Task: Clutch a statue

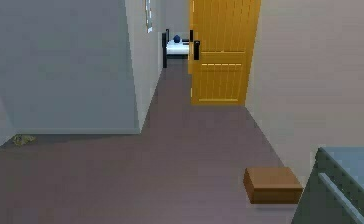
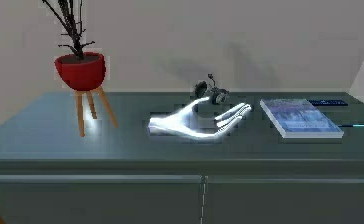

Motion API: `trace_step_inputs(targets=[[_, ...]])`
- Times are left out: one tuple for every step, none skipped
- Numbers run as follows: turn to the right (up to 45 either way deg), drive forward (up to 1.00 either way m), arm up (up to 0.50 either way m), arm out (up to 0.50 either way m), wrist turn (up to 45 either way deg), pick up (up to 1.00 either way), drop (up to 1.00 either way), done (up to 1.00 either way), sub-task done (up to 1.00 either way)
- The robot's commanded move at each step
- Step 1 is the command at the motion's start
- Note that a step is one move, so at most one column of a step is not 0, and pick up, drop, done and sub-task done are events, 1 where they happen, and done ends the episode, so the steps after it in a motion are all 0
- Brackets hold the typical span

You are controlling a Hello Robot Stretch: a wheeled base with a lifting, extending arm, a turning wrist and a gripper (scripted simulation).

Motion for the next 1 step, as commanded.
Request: trace_step_inputs(targets=[[0.0,0.0,0.5,0.0,0.0,0.0,0.0,0.0,0.0]])
